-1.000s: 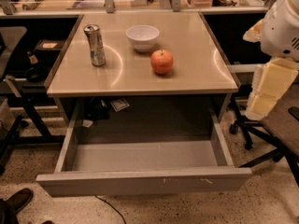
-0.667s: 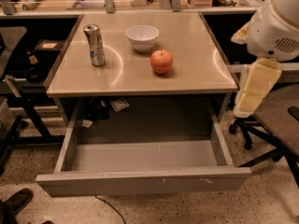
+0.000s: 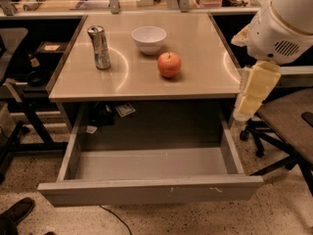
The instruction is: Place apple into top drawer
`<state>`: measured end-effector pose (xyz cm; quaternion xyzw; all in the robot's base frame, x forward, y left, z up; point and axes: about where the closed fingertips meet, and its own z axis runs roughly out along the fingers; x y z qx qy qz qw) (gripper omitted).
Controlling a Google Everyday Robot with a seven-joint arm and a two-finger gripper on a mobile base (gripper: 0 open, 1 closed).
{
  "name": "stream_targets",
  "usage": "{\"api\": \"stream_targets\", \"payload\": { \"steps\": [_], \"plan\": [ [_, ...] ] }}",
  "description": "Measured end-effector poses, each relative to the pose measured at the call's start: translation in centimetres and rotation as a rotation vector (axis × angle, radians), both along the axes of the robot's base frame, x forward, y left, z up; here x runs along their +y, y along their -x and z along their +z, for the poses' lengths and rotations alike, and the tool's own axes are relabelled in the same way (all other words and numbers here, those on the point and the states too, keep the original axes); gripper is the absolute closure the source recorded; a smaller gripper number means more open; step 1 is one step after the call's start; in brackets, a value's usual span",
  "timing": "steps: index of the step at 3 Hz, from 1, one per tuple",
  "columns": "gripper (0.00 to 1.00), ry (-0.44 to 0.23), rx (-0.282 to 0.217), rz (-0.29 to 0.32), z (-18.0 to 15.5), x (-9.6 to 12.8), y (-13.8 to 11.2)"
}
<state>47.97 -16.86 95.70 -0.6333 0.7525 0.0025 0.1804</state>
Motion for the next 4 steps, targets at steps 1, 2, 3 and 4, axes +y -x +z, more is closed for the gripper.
{"api": "stream_targets", "payload": {
  "steps": [1, 2, 3, 4],
  "plan": [
    [0.00, -0.024, -0.012, -0.013, -0.3, 0.4, -0.4],
    [0.00, -0.113, -0.038, -0.025, -1.0, 1.9, -2.6],
    [0.00, -0.202, -0.063, -0.016, -1.7, 4.3, -5.7],
    [0.00, -0.273, -0.076, 0.007, -2.5, 6.7, -8.6]
  ]
}}
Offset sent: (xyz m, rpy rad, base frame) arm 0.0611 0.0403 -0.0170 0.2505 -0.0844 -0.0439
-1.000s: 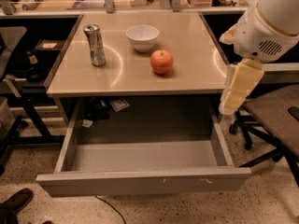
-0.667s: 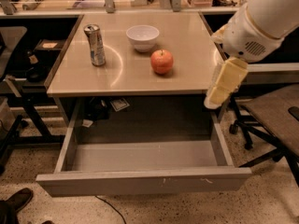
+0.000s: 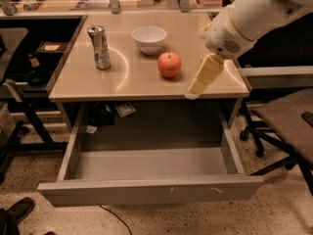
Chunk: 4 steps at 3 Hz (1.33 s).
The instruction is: Place apple into top drawer
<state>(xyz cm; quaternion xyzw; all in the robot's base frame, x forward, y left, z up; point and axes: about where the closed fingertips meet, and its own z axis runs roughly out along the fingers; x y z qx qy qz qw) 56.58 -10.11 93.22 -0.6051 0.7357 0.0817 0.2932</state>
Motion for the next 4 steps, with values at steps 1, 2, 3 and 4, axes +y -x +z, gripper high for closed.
{"api": "stream_targets", "payload": {
  "steps": [1, 2, 3, 4],
  "plan": [
    [0.00, -0.064, -0.004, 0.015, -1.0, 1.9, -2.6],
    [0.00, -0.068, -0.002, 0.015, -1.3, 2.0, -2.9],
    [0.00, -0.076, 0.002, 0.004, -1.5, 1.9, -3.0],
    [0.00, -0.119, -0.010, -0.029, -2.5, 1.5, -4.7]
  ]
}}
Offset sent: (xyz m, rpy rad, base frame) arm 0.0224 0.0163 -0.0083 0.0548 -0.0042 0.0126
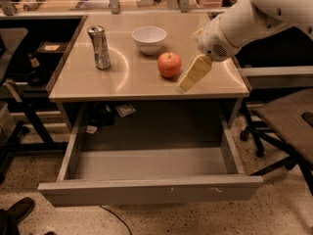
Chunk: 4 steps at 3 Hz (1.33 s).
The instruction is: Place apple into top drawer
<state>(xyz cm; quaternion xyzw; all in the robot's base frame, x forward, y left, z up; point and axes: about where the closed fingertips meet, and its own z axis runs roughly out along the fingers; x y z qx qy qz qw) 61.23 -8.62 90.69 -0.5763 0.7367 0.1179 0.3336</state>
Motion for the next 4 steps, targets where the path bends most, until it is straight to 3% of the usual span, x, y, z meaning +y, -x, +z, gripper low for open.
{"api": "stream_targets", "payload": {
  "steps": [4],
  "plan": [
    [0.00, -0.153, -0.029, -0.024, -4.4, 0.8, -7.6]
  ]
}}
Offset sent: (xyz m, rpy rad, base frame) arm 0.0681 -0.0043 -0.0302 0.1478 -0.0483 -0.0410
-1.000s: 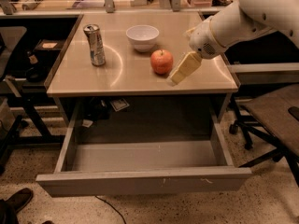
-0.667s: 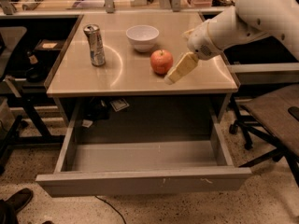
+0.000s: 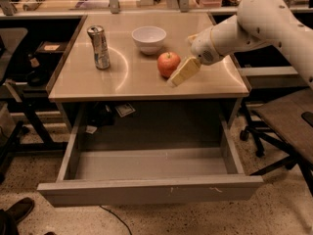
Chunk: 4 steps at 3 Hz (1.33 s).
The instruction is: Place apple into top drawer
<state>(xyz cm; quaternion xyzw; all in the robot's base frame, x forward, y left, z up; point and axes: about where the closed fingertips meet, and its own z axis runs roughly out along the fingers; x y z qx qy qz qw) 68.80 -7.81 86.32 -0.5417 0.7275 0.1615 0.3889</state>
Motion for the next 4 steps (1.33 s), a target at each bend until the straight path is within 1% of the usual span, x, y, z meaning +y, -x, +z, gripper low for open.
{"api": "stream_targets", "payload": {
  "steps": [2, 4],
  "plan": [
    [0.00, -0.033, 0.004, 0.025, -1.4, 1.6, -2.0],
    [0.00, -0.044, 0.034, 0.040, -2.2, 2.6, -3.2]
  ]
}}
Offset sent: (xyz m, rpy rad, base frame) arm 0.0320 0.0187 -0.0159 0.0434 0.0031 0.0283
